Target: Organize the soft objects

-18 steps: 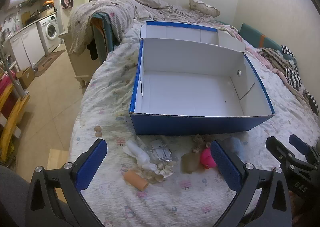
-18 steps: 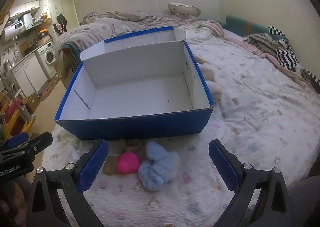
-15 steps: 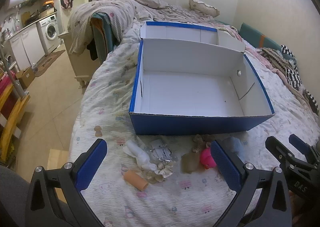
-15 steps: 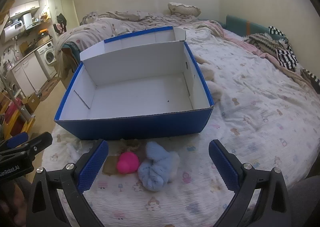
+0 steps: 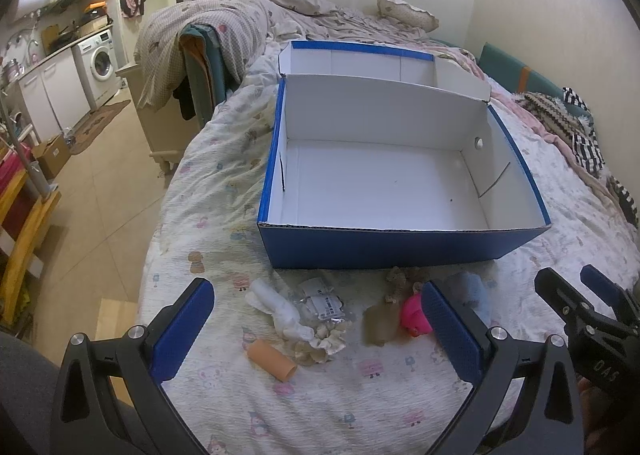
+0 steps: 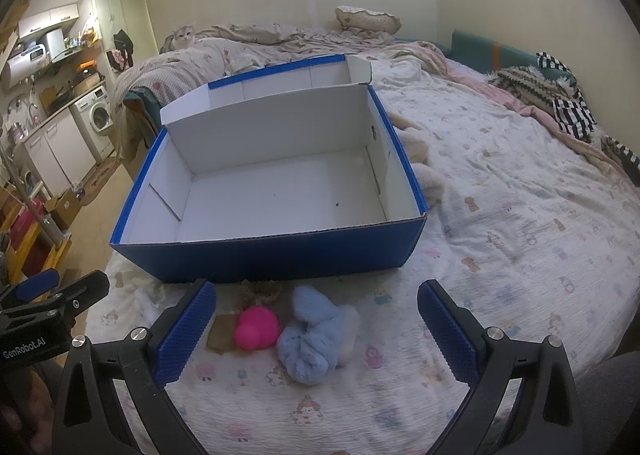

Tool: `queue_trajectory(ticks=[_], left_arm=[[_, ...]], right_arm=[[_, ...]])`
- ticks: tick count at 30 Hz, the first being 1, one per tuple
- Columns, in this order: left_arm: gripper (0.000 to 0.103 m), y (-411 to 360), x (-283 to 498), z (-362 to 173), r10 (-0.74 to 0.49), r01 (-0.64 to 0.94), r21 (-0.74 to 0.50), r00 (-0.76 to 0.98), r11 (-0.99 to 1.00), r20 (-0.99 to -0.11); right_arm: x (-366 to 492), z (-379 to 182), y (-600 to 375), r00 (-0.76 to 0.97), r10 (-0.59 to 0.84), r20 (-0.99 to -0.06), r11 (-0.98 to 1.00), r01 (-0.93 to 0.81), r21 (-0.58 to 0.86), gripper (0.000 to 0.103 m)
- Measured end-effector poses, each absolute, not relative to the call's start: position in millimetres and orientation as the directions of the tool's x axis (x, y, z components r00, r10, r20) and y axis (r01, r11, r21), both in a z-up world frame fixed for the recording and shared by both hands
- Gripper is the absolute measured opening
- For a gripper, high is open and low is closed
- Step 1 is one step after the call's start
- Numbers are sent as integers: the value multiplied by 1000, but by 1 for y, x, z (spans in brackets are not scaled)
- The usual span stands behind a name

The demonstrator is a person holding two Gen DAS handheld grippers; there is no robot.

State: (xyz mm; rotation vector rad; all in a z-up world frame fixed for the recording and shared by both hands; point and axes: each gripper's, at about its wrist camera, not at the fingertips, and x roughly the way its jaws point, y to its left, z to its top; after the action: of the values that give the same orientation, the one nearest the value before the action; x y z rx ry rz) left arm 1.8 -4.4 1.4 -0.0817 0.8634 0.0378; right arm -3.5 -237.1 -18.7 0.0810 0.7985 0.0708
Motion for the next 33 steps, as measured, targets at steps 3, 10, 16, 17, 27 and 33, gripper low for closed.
queue_trajectory(ticks=[3,10,16,17,27,33], left_arm=[[103,-4,2,2,0,-65,-56,650,996,-760],[103,-4,2,1,0,-68,-58,651,996,-759],[103,-4,2,2,4,-64,-50,658,997,-753],[103,-4,1,2,5,-63,-49,659,997,-752],[103,-5,-1,5,12,-65,-43,668,997,-744],[103,-5,-2,6,12,-64,-41,667,997,-745]], right_arm=[[-3,-19,-237,697,93,-711,994,-30,101,103],[-2,-19,-238,697,92,-711,995,-30,99,103],[-1,-20,-240,694,77,-716,996,-17,91,103],[-1,-20,-241,693,74,-717,996,-14,89,103],[-2,-21,-240,697,84,-712,996,-28,90,103],[-1,-21,-241,691,87,-717,995,-21,101,103]])
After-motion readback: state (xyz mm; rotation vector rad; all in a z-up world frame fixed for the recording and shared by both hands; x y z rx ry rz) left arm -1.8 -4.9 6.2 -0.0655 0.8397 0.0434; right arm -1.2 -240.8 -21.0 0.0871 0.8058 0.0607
